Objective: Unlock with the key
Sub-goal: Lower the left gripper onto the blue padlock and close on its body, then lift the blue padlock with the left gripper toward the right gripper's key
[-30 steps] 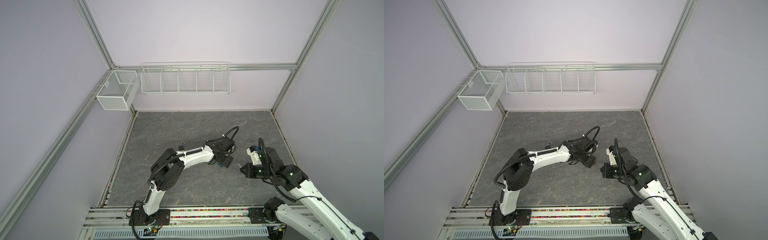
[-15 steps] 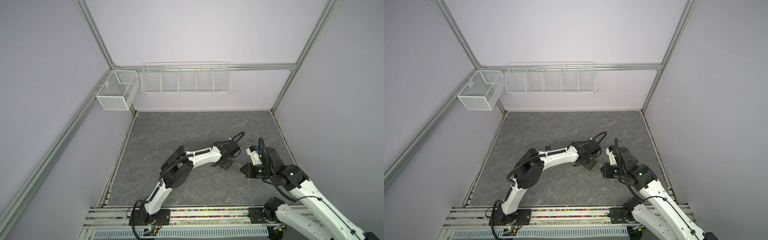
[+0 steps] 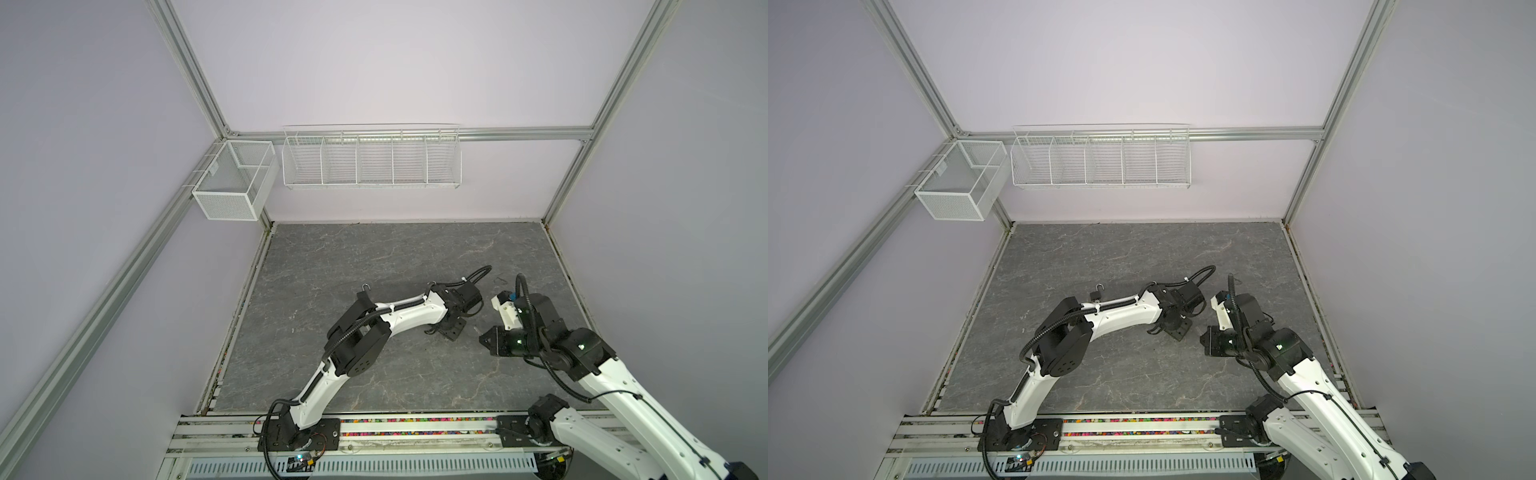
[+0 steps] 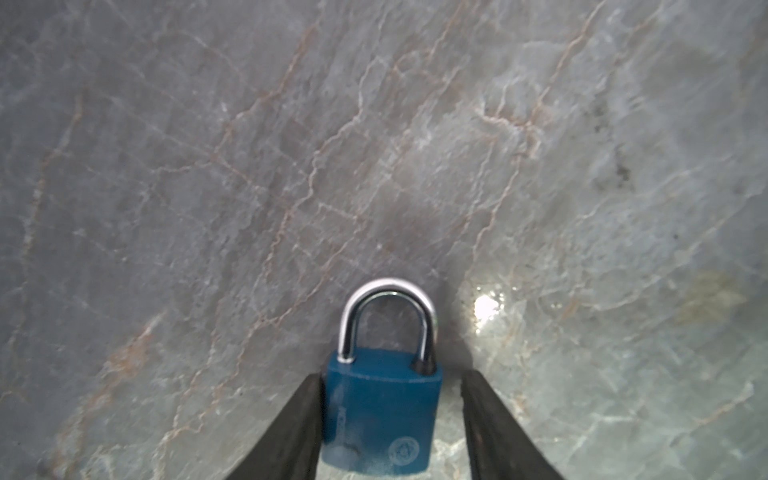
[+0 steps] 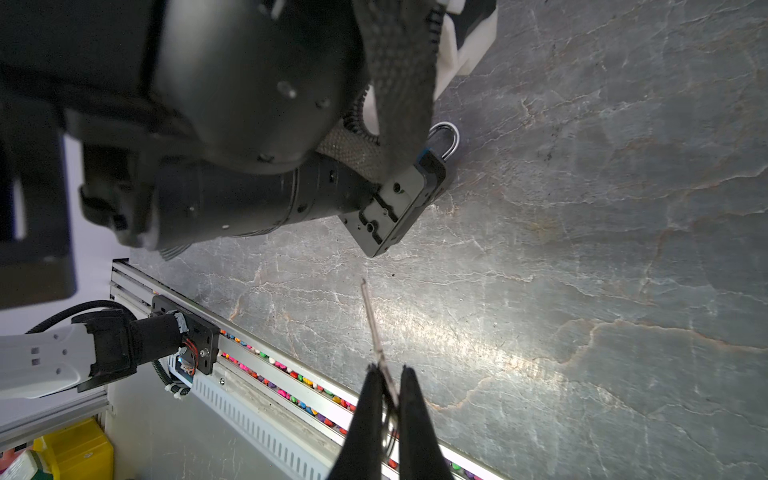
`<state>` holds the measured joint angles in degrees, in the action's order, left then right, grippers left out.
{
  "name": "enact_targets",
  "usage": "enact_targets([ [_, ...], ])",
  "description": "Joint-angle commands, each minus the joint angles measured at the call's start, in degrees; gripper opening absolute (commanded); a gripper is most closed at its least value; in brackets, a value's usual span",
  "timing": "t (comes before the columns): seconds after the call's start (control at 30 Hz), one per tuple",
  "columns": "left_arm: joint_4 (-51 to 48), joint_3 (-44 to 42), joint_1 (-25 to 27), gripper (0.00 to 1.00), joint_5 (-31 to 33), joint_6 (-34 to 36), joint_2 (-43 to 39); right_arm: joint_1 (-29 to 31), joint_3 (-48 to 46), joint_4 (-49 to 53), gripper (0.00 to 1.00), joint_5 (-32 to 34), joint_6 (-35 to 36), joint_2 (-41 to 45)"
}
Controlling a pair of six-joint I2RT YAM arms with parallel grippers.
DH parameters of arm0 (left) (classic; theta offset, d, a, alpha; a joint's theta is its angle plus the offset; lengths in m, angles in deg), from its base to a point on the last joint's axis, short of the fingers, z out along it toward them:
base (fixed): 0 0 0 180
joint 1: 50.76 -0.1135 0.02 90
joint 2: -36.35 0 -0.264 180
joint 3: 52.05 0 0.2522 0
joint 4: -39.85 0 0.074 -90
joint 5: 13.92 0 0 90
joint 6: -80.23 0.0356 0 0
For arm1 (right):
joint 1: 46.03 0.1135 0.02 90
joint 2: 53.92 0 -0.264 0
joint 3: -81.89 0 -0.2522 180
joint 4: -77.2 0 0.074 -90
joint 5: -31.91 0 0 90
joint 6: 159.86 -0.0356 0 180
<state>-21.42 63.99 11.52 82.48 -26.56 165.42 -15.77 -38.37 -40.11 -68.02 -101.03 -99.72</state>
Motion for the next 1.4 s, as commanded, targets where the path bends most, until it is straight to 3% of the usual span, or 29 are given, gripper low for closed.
enact_targets([
  [0.0, -1.9, 2.0, 0.6, 0.5, 1.3, -1.1, 2.4, 0.2, 0.8, -1.3, 0.07, -0.6, 1.5, 0.0],
  [0.3, -3.1, 2.0, 0.5, 0.44, 2.8, -2.4, 3.8, 0.2, 0.6, -1.4, 0.07, -0.9, 1.8, -0.5],
  [0.47, -4.3, 2.8, 0.5, 0.36, 4.1, -4.1, 4.4, 0.2, 0.7, -1.6, 0.07, -1.3, 1.9, -0.6],
  [0.83, -6.0, 3.2, 0.2, 0.24, 6.2, -11.2, -0.5, 0.2, 1.2, -2.2, 0.07, -1.2, 2.3, 0.3],
  [1.03, -6.6, 1.7, -1.4, 0.18, 6.6, -18.7, -6.8, 0.2, 3.2, 1.0, 0.07, 1.1, 2.5, 1.2],
  [1.37, 3.5, -10.0, -7.0, 0.06, -0.1, -34.5, -23.7, 0.9, 7.4, 3.5, 0.07, 1.2, 3.9, -0.5],
])
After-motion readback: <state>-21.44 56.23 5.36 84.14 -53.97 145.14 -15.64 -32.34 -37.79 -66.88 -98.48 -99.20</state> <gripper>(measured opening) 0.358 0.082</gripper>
